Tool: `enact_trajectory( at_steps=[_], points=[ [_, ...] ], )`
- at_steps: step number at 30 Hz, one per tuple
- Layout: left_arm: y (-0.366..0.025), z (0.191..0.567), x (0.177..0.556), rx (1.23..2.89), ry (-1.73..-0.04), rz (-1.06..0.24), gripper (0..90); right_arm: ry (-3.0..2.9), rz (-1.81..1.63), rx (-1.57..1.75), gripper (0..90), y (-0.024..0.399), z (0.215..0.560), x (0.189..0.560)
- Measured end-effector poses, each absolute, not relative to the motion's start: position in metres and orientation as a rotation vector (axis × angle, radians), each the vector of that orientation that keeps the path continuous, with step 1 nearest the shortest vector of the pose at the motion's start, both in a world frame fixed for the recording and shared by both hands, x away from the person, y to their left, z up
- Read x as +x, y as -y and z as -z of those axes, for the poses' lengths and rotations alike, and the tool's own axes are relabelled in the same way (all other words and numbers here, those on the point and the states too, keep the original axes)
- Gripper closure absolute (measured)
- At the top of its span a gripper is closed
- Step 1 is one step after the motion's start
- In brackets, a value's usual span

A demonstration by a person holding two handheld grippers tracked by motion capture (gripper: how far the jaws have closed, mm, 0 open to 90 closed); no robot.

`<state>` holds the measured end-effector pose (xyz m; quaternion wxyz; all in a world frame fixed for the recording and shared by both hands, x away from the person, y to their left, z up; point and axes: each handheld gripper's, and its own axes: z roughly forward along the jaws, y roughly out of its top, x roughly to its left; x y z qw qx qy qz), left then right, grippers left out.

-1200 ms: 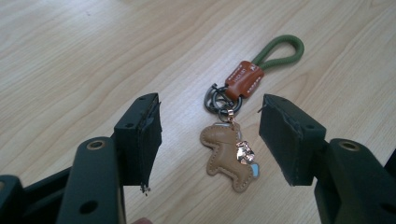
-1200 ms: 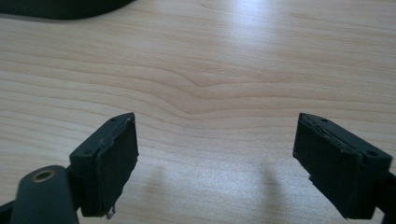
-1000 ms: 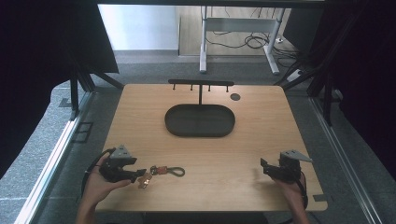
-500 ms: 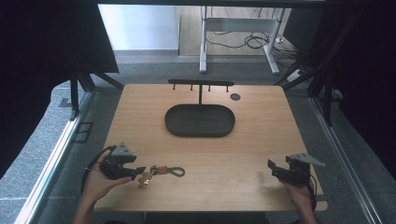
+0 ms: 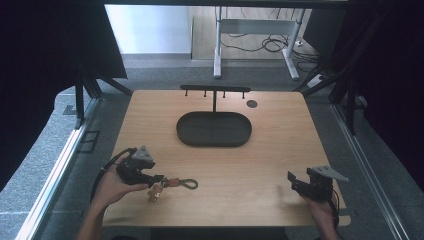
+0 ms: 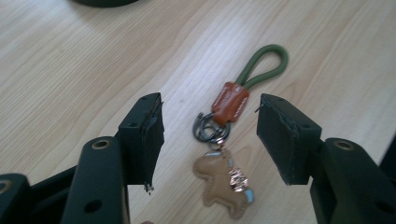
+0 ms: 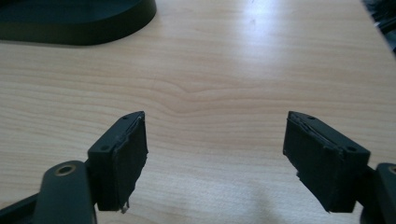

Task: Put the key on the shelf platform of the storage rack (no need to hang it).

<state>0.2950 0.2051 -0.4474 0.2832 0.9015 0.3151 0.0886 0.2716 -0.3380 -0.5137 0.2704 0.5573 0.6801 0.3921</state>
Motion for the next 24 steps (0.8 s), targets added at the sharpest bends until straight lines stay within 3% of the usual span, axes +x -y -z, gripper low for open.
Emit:
enact_trajectory(
  at_steps=[24],
  points=[
    [-0.147, 0.477, 0.322, 2.726, -0.710, -0.129, 52.2, -1.860, -1.045, 1.487, 23.6, 0.337, 0.518, 0.271]
  ],
)
